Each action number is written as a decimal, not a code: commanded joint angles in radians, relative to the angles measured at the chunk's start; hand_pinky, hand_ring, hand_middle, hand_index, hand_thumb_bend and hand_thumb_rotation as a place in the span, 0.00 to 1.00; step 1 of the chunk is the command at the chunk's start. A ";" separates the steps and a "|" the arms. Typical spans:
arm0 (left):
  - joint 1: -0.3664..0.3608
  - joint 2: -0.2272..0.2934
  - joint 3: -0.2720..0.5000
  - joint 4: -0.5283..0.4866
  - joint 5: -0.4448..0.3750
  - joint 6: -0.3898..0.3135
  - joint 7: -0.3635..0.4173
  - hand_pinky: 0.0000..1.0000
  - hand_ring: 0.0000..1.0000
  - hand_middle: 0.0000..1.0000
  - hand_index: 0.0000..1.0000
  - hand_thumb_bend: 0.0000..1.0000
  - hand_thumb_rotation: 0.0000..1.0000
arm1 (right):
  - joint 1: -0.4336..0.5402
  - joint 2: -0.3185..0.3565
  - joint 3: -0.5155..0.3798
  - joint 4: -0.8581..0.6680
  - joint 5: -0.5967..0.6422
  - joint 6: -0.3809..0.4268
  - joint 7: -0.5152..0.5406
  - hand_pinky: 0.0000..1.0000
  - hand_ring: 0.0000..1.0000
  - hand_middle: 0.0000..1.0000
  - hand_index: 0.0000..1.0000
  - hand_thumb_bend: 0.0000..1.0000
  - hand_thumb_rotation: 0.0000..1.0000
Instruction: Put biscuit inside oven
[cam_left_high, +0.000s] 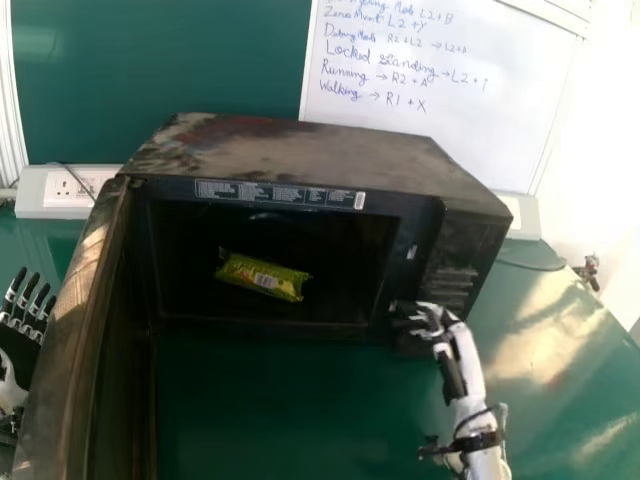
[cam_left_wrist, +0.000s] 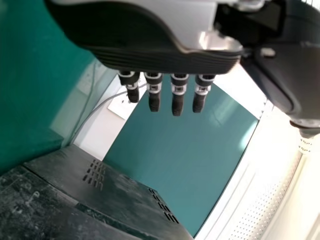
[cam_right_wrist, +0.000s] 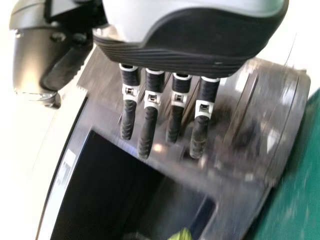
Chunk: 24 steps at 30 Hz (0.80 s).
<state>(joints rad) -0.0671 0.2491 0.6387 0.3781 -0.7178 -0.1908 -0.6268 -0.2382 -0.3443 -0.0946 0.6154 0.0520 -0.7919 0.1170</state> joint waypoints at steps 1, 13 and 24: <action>0.018 -0.029 -0.005 0.038 -0.007 0.010 -0.003 0.45 0.71 0.81 0.89 0.07 0.00 | 0.019 0.052 -0.015 0.053 -0.002 0.002 -0.035 0.38 0.42 0.48 0.66 0.73 0.48; 0.020 -0.026 -0.006 0.037 -0.008 0.012 -0.006 0.48 0.73 0.81 0.90 0.07 0.00 | 0.007 0.114 -0.097 0.055 -0.052 0.121 -0.255 0.33 0.34 0.39 0.62 0.70 0.49; 0.010 -0.018 0.004 0.066 -0.033 0.005 -0.063 0.02 0.73 0.83 0.92 0.02 0.00 | -0.011 0.210 -0.173 -0.018 -0.010 0.304 -0.444 0.28 0.32 0.41 0.64 0.59 0.43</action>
<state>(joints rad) -0.0680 0.2640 0.6410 0.4004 -0.7233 -0.1967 -0.6702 -0.2789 -0.1786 -0.2689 0.5828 0.0382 -0.5094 -0.3135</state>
